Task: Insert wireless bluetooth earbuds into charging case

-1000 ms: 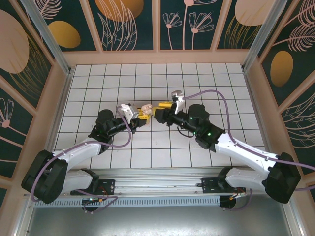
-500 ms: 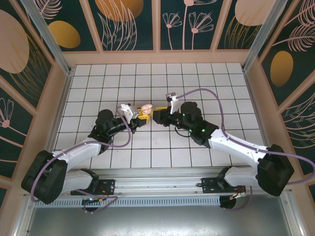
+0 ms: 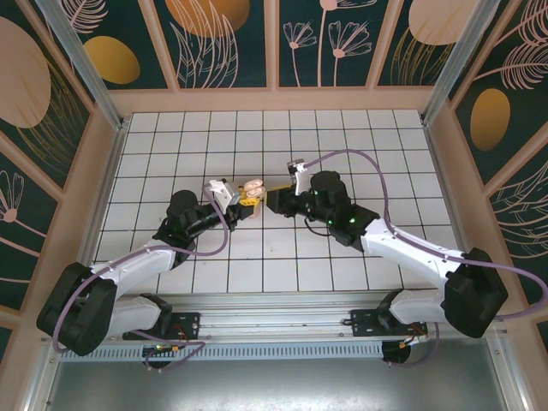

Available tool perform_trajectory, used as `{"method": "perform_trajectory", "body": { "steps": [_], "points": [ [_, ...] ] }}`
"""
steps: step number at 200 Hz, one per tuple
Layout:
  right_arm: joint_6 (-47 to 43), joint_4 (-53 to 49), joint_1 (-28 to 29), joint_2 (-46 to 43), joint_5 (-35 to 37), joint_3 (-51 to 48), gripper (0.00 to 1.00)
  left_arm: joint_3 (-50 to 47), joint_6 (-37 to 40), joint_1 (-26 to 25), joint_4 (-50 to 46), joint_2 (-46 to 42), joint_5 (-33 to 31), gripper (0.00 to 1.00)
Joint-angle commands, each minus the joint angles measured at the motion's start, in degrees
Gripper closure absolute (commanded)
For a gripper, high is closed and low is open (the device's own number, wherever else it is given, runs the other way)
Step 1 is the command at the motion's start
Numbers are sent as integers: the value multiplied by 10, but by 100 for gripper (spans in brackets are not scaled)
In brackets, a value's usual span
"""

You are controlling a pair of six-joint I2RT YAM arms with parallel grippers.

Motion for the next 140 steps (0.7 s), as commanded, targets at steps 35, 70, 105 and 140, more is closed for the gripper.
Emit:
{"method": "perform_trajectory", "body": {
  "steps": [35, 70, 105, 140],
  "points": [
    [-41, -312, -71, 67, 33, 151, 63, 0, -27, -2, -31, -4, -104, 82],
    [-77, -412, -82, 179, 77, 231, 63, -1, -28, -1, -50, -7, -135, 82],
    [-93, -451, -104, 296, 57, 311, 63, 0, -31, -1, -60, -4, -148, 82],
    [-89, -477, -107, 394, 60, 384, 63, 1, -29, -1, -61, -1, -157, 82]
  ]
}}
